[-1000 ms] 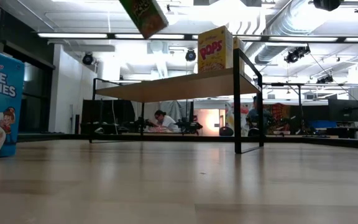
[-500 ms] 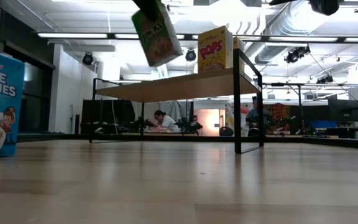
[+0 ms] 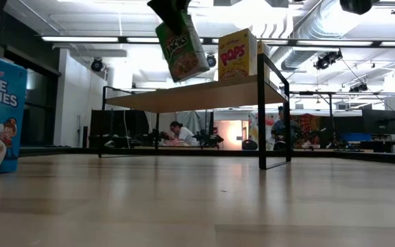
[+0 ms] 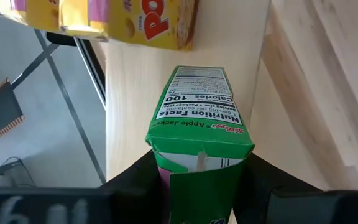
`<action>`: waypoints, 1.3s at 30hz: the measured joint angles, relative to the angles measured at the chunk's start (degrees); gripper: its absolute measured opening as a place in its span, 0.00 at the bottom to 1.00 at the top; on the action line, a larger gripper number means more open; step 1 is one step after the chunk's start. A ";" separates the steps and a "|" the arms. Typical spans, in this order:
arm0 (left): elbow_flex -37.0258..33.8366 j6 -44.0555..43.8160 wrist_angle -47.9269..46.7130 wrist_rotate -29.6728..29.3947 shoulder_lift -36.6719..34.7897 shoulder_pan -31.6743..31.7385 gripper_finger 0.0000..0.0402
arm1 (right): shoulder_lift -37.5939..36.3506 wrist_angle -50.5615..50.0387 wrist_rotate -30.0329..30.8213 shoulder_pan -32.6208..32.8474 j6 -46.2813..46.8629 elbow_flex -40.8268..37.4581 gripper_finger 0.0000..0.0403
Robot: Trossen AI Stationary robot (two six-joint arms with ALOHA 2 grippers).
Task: Stack cereal on shelf
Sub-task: Put the top green cereal box on the shelf, then put the green cereal box on the shelf aligned with the other yellow cereal box
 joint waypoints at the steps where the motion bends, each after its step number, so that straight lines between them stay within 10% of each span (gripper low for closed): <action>1: 0.00 0.38 0.12 -0.05 0.00 0.23 0.32 | -0.01 0.00 0.03 0.00 0.00 0.00 0.57; 17: 0.00 1.14 1.09 3.25 0.00 2.58 0.52 | -0.02 0.00 0.31 -0.02 -0.18 0.00 0.57; 39: 1.03 1.70 4.11 -1.11 -2.29 3.21 0.53 | -0.07 -0.02 0.32 -0.02 -0.47 0.00 0.57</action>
